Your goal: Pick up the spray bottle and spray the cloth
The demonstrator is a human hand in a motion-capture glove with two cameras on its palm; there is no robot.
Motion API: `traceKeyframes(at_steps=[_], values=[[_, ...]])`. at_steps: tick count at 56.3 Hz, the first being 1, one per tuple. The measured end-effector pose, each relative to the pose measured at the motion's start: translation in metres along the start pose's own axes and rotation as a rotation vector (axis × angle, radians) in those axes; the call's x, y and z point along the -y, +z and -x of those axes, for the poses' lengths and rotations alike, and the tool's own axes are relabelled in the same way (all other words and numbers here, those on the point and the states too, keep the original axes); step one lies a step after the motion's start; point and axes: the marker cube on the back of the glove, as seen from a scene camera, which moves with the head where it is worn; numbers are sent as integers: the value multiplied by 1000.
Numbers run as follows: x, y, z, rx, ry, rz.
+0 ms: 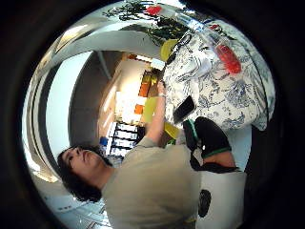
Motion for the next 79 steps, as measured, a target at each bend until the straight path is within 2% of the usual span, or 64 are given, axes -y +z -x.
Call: traceKeyframes(at_steps=[9,18,28,32,36,45,57,69,79], values=[[21,1,-2,76,-29,3],[63,3,-1,228,-67,-47],[119,16,-6,333,-32,-107],[154,19,-10,358,-11,-226],[165,21,-14,405,-31,-148],[203,31,-17,504,-25,-210],[243,46,-19,489,-42,-227],[285,50,-20,409,-127,-263],[307,51,-17,417,-47,-268]])
